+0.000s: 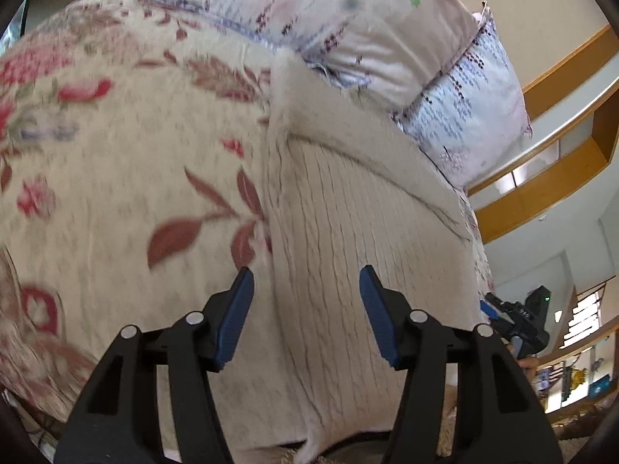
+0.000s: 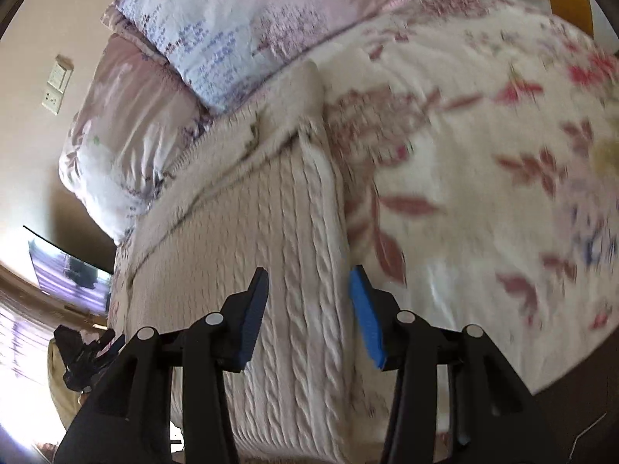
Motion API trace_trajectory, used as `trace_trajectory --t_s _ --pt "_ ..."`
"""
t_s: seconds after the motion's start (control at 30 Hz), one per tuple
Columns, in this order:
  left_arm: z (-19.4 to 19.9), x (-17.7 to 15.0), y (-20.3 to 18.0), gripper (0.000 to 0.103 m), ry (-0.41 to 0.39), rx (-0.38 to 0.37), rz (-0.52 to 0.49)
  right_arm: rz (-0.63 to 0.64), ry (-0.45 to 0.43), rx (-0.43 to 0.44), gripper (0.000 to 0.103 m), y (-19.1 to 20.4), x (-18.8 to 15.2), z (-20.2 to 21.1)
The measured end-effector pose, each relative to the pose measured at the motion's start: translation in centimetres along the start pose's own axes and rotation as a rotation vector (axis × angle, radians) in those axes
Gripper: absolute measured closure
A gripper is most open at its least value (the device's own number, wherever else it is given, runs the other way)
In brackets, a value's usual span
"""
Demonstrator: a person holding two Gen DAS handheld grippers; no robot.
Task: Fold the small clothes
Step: 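Grasp the sweater hem with both grippers, then lift the hem with both grippers and fold it toward the collar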
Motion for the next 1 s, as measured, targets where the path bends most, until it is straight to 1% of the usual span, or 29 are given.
trace_trajectory --t_s 0.1,0.17,0.2,0.23,0.27,0.33,0.4,0.47,0.57,0.7,0.77,0.8,0.83,0.87,0.9,0.93,0.97,1.0 --pt "0.1 -0.9 -0.2 0.051 0.011 -0.017 0.0 -0.006 -0.001 0.027 0.058 0.1 -1.1 0.4" --pt "-0.1 -1.6 -0.3 0.06 0.037 -0.041 0.009 -0.019 0.012 0.065 0.059 0.2 -1.7 0.6" --pt "-0.2 -2.0 -0.3 0.062 0.045 -0.05 0.009 -0.026 0.024 0.087 0.063 0.3 -2.1 0.6" --pt "-0.2 -2.4 -0.4 0.068 0.059 -0.061 0.008 -0.033 0.04 0.123 0.066 0.6 -2.7 0.5" --pt "-0.4 -3.1 -0.6 0.073 0.088 -0.083 0.011 -0.037 0.051 0.157 0.066 0.9 -3.2 0.5" --pt "-0.7 -4.2 -0.9 0.077 0.126 -0.126 0.02 -0.037 0.076 0.222 0.068 1.6 -4.2 0.5" --pt "-0.8 -5.4 -1.2 0.079 0.151 -0.165 0.02 -0.012 0.088 0.243 0.068 2.1 -5.1 0.7" --pt "-0.6 -6.4 -1.5 0.08 0.169 -0.196 0.01 0.026 0.111 0.258 0.069 2.7 -6.1 1.0" --pt "-0.6 -7.8 -1.7 0.08 0.197 -0.223 0.014 0.07 0.151 0.267 0.076 3.4 -7.4 1.4" --pt "-0.6 -9.1 -2.1 0.08 0.218 -0.239 -0.008 0.118 0.19 0.244 0.079 4.1 -8.7 1.6" --pt "-0.6 -9.2 -2.1 0.08 0.224 -0.243 -0.012 0.135 0.203 0.243 0.081 4.4 -9.0 1.5" --pt "-0.7 -9.3 -2.2 0.08 0.229 -0.243 -0.015 0.142 0.206 0.241 0.084 4.5 -9.1 1.4" --pt "-0.7 -9.4 -2.3 0.083 0.234 -0.24 -0.023 0.156 0.212 0.234 0.088 4.7 -9.3 1.3" --pt "-0.8 -9.6 -2.5 0.09 0.239 -0.226 -0.041 0.163 0.209 0.227 0.09 4.9 -9.2 1.2" --pt "-0.7 -9.7 -2.5 0.095 0.241 -0.212 -0.055 0.168 0.202 0.221 0.093 5.1 -8.9 1.1" --pt "-0.5 -9.6 -2.6 0.096 0.229 -0.192 -0.075 0.164 0.178 0.217 0.094 5.3 -8.4 1.3" --pt "-0.3 -9.3 -2.8 0.097 0.213 -0.192 -0.086 0.164 0.151 0.213 0.094 5.3 -7.9 1.5" --pt "0.1 -9.0 -3.1 0.097 0.193 -0.197 -0.094 0.169 0.102 0.204 0.095 5.5 -7.0 2.0"
Point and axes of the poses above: each gripper's, at about its wrist camera, not at the fingertips, and z roughly against the way its jaws point, y to its left, x to its top, the point moved 7 cm from there along -z, roughly the way its jaws point, and after that the axes turned 10 degrees about z, right-handed, at the moved point
